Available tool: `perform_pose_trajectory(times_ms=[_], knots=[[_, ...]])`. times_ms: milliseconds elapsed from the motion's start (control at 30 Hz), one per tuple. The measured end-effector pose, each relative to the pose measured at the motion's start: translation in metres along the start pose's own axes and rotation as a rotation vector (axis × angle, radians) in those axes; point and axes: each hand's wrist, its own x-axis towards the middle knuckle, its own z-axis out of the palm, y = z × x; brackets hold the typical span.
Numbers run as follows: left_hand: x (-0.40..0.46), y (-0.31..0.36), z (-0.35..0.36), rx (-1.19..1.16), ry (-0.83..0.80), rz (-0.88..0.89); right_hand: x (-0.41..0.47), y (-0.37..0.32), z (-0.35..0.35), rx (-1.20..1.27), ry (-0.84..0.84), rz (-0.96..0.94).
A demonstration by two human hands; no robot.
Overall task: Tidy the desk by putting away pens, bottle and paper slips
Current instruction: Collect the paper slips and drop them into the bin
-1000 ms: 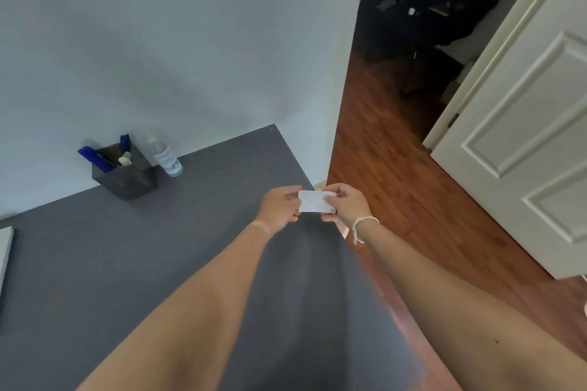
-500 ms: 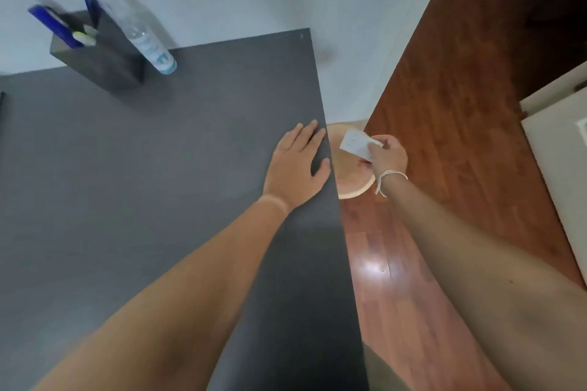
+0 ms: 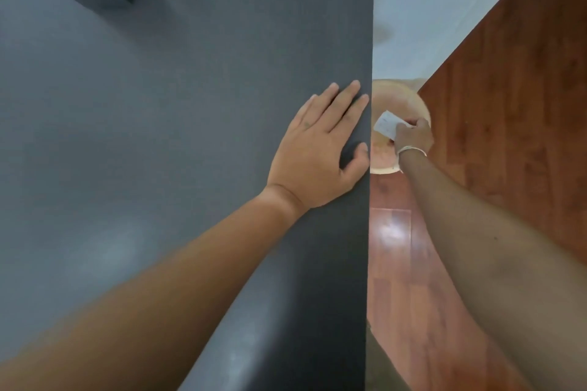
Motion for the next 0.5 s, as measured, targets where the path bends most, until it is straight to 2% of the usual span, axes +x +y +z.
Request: perform_pose_trajectory(times_ms=[133, 400, 500], knots=[[0.0, -0.001, 0.003, 0.012, 0.043, 0.019, 0.011, 0.001, 0.009, 0.004, 0.004, 0.015], [0.002, -0.002, 0.003, 0.036, 0.025, 0.017, 0.023, -0.001, 0.019, -0.031, -0.037, 0.062], [0.001, -0.003, 0.004, 0.03, 0.019, 0.014, 0.024, 0.003, 0.018, -0.058, -0.005, 0.101]])
